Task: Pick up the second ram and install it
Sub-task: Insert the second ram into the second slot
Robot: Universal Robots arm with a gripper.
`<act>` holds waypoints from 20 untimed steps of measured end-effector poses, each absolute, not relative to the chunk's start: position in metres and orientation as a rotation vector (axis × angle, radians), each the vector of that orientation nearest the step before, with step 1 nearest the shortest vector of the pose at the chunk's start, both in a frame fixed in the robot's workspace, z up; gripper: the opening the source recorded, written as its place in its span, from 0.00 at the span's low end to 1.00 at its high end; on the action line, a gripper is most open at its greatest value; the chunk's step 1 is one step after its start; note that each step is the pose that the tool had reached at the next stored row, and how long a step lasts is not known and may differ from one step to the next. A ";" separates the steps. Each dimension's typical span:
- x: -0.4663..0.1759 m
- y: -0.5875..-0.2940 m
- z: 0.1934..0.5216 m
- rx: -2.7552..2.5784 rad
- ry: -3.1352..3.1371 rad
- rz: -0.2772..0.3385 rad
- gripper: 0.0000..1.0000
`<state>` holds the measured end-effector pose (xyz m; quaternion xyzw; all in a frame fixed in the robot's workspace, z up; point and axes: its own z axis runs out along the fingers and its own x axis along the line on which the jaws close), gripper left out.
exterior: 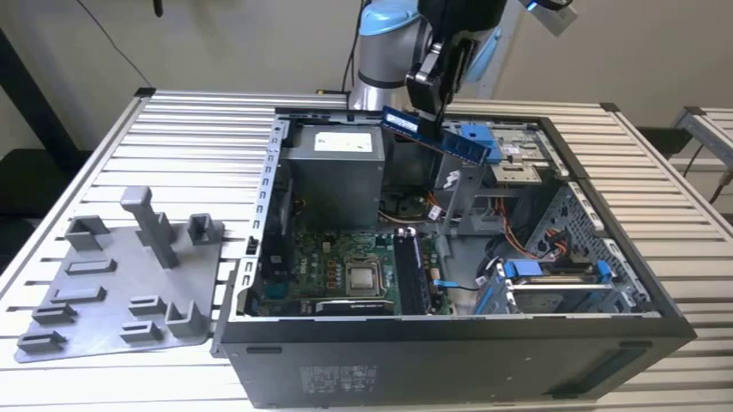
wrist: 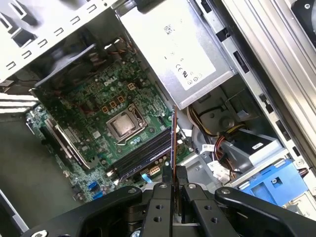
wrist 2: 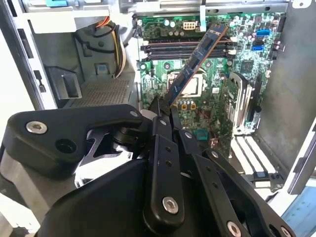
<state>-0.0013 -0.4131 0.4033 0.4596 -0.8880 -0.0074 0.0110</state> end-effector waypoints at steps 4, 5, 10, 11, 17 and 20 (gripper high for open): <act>-0.001 -0.413 0.403 1.365 -2.806 -0.024 0.14; -0.001 -0.413 0.403 1.347 -2.814 -0.024 0.14; -0.001 -0.413 0.403 1.244 -2.862 -0.025 0.14; -0.001 -0.413 0.403 1.222 -2.871 -0.025 0.14; -0.001 -0.413 0.402 1.084 -2.927 -0.027 0.14; -0.001 -0.413 0.401 1.011 -2.954 -0.028 0.14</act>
